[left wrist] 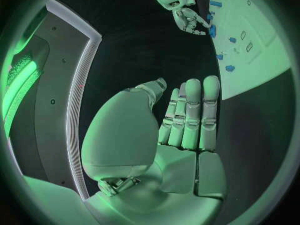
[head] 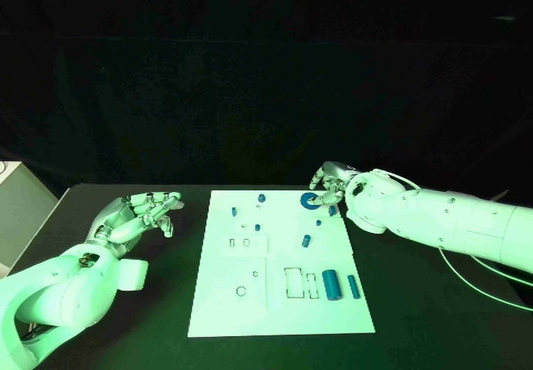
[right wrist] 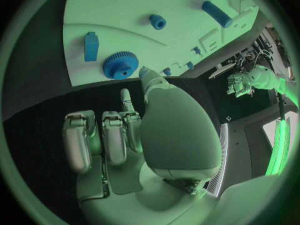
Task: Assemble the parts on the task board
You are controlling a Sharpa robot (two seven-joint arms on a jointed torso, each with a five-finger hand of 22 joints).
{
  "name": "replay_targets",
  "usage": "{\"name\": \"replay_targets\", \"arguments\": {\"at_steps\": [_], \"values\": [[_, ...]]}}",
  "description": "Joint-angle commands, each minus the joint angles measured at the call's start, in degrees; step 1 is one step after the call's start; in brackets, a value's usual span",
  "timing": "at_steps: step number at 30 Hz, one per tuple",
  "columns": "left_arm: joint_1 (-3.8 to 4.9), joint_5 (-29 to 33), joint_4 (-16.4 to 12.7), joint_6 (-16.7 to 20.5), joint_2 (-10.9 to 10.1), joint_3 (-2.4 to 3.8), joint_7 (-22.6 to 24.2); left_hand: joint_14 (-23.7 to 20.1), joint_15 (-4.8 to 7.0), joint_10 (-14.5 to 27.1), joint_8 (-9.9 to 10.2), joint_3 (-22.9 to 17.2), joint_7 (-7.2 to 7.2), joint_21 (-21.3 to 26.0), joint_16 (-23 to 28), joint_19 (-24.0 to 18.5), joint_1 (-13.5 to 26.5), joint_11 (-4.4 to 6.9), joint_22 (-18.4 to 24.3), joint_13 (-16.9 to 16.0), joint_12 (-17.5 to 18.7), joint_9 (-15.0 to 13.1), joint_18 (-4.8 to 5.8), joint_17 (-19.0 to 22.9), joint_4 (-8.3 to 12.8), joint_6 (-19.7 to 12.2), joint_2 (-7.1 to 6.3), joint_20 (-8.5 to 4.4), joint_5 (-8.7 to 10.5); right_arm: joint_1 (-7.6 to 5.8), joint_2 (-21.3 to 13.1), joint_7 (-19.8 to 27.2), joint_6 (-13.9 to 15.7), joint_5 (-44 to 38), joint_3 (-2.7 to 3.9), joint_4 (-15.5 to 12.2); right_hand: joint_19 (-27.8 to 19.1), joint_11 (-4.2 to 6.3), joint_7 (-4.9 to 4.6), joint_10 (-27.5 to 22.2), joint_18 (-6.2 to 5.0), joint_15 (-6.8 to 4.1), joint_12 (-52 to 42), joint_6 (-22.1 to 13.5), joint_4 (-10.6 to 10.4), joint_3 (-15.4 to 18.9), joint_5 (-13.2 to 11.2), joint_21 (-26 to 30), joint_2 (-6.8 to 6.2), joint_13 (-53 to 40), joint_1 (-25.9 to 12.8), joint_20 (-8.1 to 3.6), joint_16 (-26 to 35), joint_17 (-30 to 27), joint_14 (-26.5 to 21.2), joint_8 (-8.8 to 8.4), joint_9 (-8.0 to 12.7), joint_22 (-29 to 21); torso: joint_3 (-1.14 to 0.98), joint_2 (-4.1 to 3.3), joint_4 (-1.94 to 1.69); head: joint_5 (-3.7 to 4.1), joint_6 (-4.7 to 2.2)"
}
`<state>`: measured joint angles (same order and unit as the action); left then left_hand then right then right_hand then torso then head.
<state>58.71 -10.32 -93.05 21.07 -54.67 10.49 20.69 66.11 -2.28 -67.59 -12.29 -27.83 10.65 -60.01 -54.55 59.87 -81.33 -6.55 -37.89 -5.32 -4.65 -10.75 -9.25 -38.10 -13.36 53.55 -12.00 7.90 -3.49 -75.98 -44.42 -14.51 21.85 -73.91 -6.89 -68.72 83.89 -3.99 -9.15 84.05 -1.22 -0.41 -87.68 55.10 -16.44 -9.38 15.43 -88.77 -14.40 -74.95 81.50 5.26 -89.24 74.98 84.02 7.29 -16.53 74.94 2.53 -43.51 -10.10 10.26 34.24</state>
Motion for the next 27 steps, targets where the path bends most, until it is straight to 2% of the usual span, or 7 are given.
{"name": "replay_targets", "arguments": {"at_steps": [1,6,13,25,27], "values": [[-0.02,-0.51,-0.05,-1.10,0.14,0.05,0.21,-0.37,-0.05,-0.33,-0.21,-0.16,-0.18,-0.37,-0.26,-0.41,0.28,0.01,-0.05,-0.08,-0.25,-0.07,-0.60,0.08,0.10,-0.41,-0.07,-0.05,0.20,0.07,0.41,-1.93,-3.13,0.16,0.02,0.56,6.11,-0.56,-0.13,5.95,1.22,0.68,-2.32,-0.82,-0.08,1.44,0.49,-1.23,0.94,-15.05,-0.22,0.73,-0.76,15.02,5.98,0.38,-0.07,15.06,-0.02,-0.10,-0.15,0.10,0.09],[-0.03,-0.53,-0.04,-1.12,0.15,0.05,0.20,-0.37,-0.04,-0.34,-0.21,-0.15,-0.19,-0.42,-0.29,-0.43,0.30,0.03,-0.09,-0.10,-0.29,-0.07,-0.60,0.08,0.11,-0.41,-0.08,-0.05,0.20,0.19,1.22,-2.22,-3.68,0.08,0.01,1.54,6.11,-0.59,-0.15,5.95,1.22,0.70,-2.32,-0.89,-0.08,1.53,0.53,-1.23,0.97,-15.05,-0.21,0.75,-0.76,15.02,5.98,0.38,-0.06,15.06,-0.05,-0.07,0.00,0.04,0.29],[-0.03,-0.54,-0.04,-1.14,0.17,0.05,0.19,-0.38,-0.03,-0.29,-0.23,-0.15,-0.21,-0.49,-0.32,-0.44,0.32,0.03,-0.16,-0.11,-0.30,-0.09,-0.59,0.08,0.13,-0.42,-0.10,-0.06,0.20,0.36,1.84,-3.63,-3.30,-1.03,0.01,2.80,6.11,-0.67,-0.23,5.95,1.22,0.79,-2.32,-1.08,-0.04,1.51,0.68,-1.23,1.42,-15.05,0.07,0.84,-0.76,15.02,5.98,0.40,-0.04,15.06,-0.08,-0.02,-0.11,0.23,0.43],[-0.03,-0.55,-0.03,-1.12,0.16,0.05,0.15,-0.38,-0.03,-0.22,-0.23,-0.14,-0.22,-0.50,-0.33,-0.47,0.33,0.02,-0.15,-0.11,-0.28,-0.09,-0.60,0.08,0.14,-0.42,-0.11,-0.06,0.20,0.42,2.26,-3.99,-4.30,-0.89,0.01,3.94,6.11,-0.71,-0.27,5.95,1.22,0.85,-2.32,-1.05,-0.01,1.37,0.86,-1.23,1.79,-15.05,0.35,0.92,-0.76,15.02,5.98,0.52,-0.06,15.06,-0.15,-0.05,0.04,-0.11,0.57],[-0.03,-0.55,-0.04,-1.13,0.16,0.05,0.13,-0.38,-0.03,-0.22,-0.23,-0.14,-0.22,-0.50,-0.33,-0.47,0.33,0.02,-0.15,-0.11,-0.28,-0.09,-0.60,0.08,0.14,-0.42,-0.11,-0.06,0.20,0.44,2.30,-3.96,-4.61,-0.51,0.01,4.10,6.11,-0.76,-0.30,5.95,1.22,0.93,-2.32,-1.05,-0.05,1.09,2.04,-1.23,2.20,-15.05,0.56,0.99,-0.76,15.02,5.98,0.68,-0.08,15.06,-0.13,-0.06,0.04,-0.27,0.54]]}}
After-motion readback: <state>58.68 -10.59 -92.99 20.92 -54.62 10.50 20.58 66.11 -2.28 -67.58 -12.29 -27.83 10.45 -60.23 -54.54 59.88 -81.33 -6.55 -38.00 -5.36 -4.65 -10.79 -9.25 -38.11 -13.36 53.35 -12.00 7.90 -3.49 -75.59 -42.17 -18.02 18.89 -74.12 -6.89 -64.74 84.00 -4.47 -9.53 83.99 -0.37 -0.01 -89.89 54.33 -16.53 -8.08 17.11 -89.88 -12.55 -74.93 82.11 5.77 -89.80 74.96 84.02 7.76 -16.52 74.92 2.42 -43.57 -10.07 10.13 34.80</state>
